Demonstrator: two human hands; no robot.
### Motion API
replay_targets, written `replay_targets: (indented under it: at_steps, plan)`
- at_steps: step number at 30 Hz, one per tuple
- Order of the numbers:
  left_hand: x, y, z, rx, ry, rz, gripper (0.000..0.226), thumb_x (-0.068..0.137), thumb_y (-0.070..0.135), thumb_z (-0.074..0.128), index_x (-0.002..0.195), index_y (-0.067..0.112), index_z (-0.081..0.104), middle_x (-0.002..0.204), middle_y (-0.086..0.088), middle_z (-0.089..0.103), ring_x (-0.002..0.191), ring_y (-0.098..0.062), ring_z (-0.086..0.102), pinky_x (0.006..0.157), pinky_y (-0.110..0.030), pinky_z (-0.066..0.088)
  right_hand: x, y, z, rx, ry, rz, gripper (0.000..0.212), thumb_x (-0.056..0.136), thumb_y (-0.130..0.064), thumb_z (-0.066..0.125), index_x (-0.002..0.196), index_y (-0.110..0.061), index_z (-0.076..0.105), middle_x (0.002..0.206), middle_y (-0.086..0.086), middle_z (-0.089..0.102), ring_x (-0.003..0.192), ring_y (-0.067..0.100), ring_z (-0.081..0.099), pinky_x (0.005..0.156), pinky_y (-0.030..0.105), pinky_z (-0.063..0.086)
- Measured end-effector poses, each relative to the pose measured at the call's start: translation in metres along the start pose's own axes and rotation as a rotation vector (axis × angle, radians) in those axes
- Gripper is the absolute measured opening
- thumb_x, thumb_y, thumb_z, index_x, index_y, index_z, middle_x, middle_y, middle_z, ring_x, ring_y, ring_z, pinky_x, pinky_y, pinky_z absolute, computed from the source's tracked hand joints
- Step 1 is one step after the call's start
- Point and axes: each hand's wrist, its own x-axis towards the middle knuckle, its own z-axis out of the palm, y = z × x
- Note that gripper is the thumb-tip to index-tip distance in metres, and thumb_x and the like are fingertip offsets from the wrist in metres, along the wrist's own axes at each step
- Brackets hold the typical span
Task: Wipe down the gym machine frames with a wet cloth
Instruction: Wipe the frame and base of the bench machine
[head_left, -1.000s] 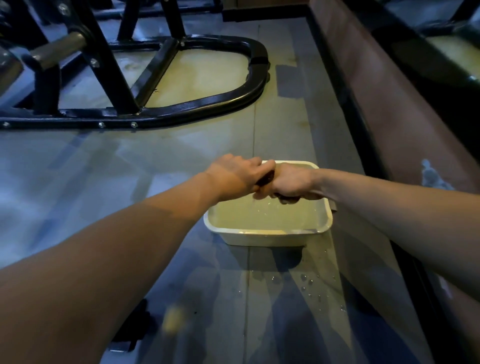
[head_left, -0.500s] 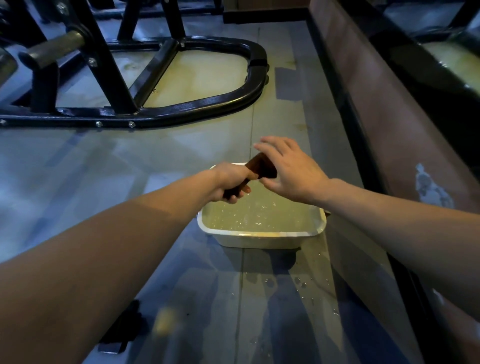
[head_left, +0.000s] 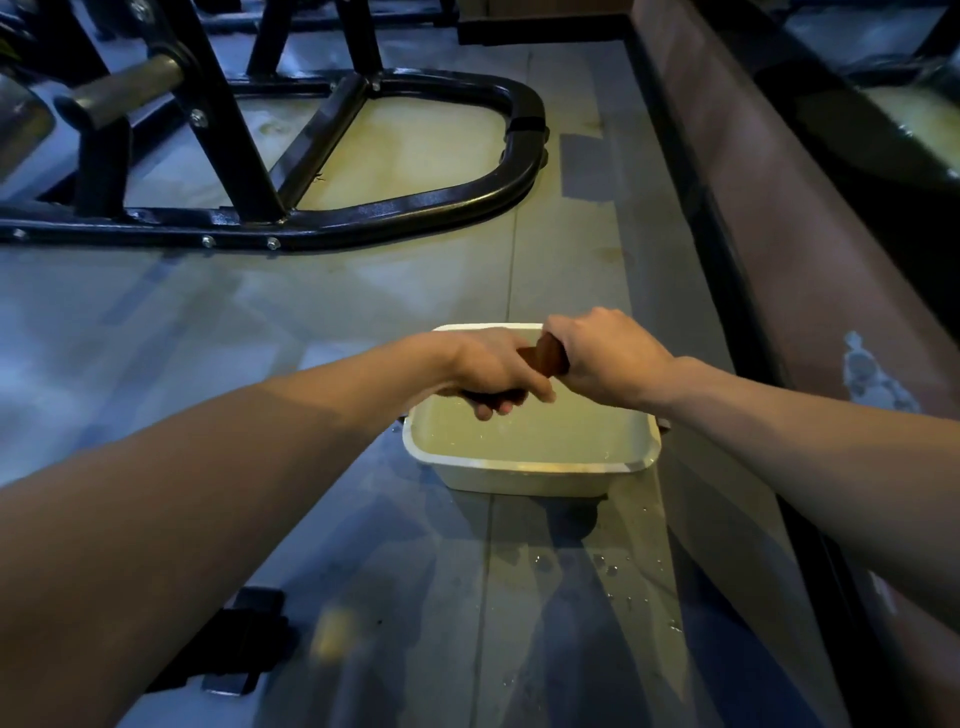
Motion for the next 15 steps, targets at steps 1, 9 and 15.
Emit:
replay_targets:
  at_steps: [1, 9, 15]
  plan:
    - [0.003, -0.001, 0.004, 0.158, 0.117, 0.038, 0.021, 0.092, 0.019, 0.072, 0.106, 0.018, 0.057, 0.079, -0.005, 0.060, 0.058, -0.014, 0.057, 0.049, -0.026, 0.047, 0.002, -0.006, -0.001, -0.002, -0.039, 0.067, 0.010, 0.097, -0.030, 0.067, 0.092, -0.027, 0.058, 0.079, -0.005, 0.062, 0.073, 0.016, 0.063, 0.062, 0.032, 0.053]
    - [0.004, -0.016, 0.001, 0.905, 0.494, 0.268, 0.036, 0.099, 0.039, 0.062, 0.128, 0.025, 0.047, 0.105, -0.001, 0.063, 0.088, -0.020, 0.057, 0.082, -0.038, 0.053, 0.010, -0.026, 0.005, 0.537, -0.150, 0.425, 0.012, 0.082, -0.021, 0.080, 0.084, -0.013, 0.071, 0.074, 0.005, 0.070, 0.063, 0.020, 0.063, 0.050, 0.030, 0.047]
    - [-0.001, -0.026, -0.024, 1.195, 0.479, 0.458, 0.038, 0.103, 0.042, 0.054, 0.133, 0.025, 0.040, 0.112, -0.003, 0.060, 0.086, -0.019, 0.052, 0.073, -0.031, 0.042, 0.011, -0.043, 0.009, 1.097, -0.289, 0.549, 0.019, 0.087, -0.008, 0.075, 0.102, 0.000, 0.064, 0.067, 0.004, 0.050, 0.051, 0.013, 0.042, 0.046, 0.026, 0.033]
